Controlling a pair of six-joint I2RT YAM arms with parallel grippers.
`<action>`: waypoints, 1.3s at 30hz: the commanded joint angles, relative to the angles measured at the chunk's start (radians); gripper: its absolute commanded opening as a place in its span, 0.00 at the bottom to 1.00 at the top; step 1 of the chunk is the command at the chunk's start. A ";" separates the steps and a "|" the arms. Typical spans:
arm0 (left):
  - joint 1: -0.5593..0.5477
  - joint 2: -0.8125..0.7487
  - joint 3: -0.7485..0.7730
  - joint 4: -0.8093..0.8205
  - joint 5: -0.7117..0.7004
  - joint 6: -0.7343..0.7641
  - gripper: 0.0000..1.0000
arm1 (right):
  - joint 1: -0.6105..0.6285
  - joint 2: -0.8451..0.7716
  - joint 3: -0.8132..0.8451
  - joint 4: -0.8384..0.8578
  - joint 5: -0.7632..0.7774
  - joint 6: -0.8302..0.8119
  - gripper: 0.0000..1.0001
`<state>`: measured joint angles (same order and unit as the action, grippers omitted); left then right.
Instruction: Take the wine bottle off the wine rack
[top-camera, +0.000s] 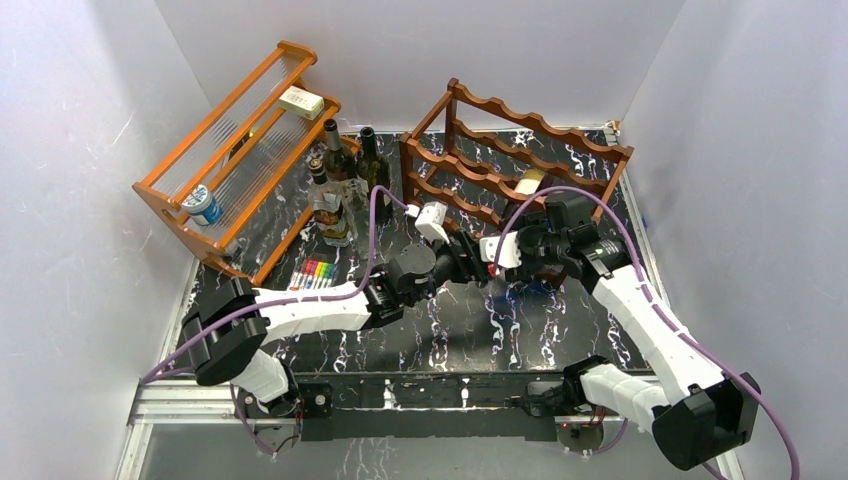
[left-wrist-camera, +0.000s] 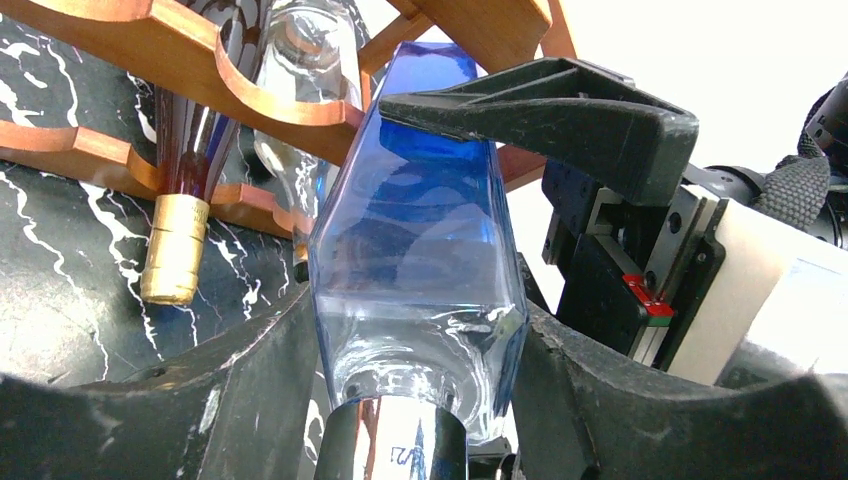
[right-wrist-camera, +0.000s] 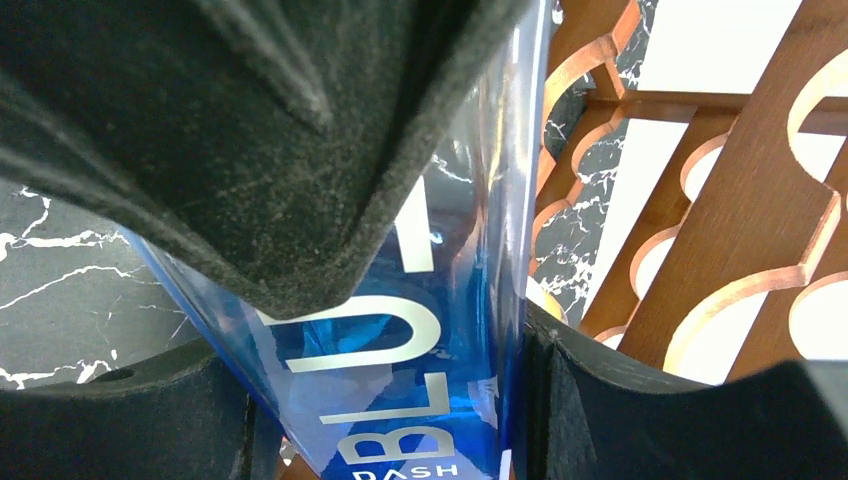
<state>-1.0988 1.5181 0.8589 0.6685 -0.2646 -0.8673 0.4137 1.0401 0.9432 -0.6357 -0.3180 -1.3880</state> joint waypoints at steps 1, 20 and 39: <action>0.007 -0.067 -0.008 -0.163 -0.053 0.034 0.59 | 0.001 -0.040 -0.029 0.098 -0.065 0.008 0.23; 0.008 -0.676 -0.113 -0.606 -0.169 0.316 0.98 | 0.084 -0.101 -0.019 0.082 -0.169 0.010 0.00; 0.010 -0.979 0.001 -0.922 -0.427 0.444 0.98 | 0.162 -0.041 0.121 0.324 -0.604 0.349 0.00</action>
<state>-1.0939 0.5613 0.8253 -0.2031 -0.6426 -0.4500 0.5659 0.9936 0.9787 -0.5804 -0.7200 -1.1759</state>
